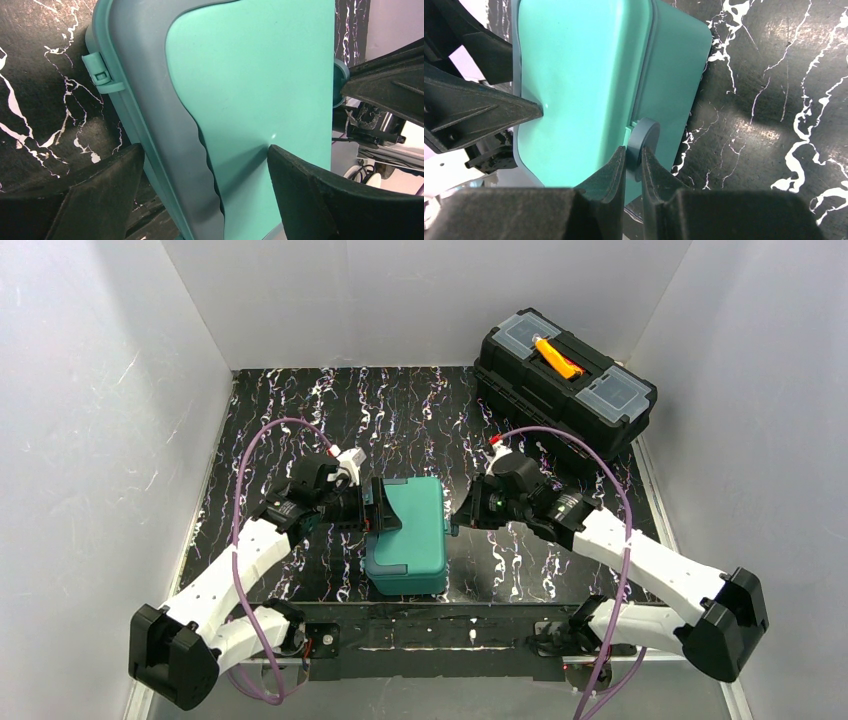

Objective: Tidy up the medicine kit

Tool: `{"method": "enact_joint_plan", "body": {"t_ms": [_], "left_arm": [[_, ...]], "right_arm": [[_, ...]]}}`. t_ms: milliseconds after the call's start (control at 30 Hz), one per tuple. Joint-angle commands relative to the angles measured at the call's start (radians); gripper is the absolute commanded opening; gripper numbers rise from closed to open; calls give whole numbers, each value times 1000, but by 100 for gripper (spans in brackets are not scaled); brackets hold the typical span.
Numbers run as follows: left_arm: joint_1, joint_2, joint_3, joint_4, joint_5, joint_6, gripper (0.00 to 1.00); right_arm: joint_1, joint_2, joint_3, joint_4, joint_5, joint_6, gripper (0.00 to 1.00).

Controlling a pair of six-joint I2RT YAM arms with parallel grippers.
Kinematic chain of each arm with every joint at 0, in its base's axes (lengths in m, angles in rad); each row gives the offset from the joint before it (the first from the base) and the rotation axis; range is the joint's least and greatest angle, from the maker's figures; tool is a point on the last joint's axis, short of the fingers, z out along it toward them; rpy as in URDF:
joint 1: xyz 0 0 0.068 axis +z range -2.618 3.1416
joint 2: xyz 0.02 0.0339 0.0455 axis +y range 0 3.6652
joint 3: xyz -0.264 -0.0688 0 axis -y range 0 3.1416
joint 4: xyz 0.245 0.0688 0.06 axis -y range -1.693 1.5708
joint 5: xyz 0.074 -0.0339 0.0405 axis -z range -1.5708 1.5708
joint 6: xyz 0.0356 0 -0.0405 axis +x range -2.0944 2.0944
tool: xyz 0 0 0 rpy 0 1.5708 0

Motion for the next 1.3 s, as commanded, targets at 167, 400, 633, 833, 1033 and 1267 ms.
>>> {"method": "enact_joint_plan", "body": {"t_ms": [167,400,633,833,1033,1267], "left_arm": [[-2,33,6,-32,-6,15,89],[-2,31,0,-32,-6,22,89],[-3,31,0,-32,-6,23,89],[-2,33,0,-32,-8,23,89],[-2,34,-1,-32,-6,23,89],[-3,33,-4,-33,-8,23,89]], "right_arm": [[70,73,136,-11,2,-31,7],[89,87,134,9,14,-15,10],[89,7,112,-14,99,-14,16],[88,-38,85,-59,181,-12,25],[87,-19,67,-52,183,8,33],[87,-1,53,-31,180,22,33]]}}
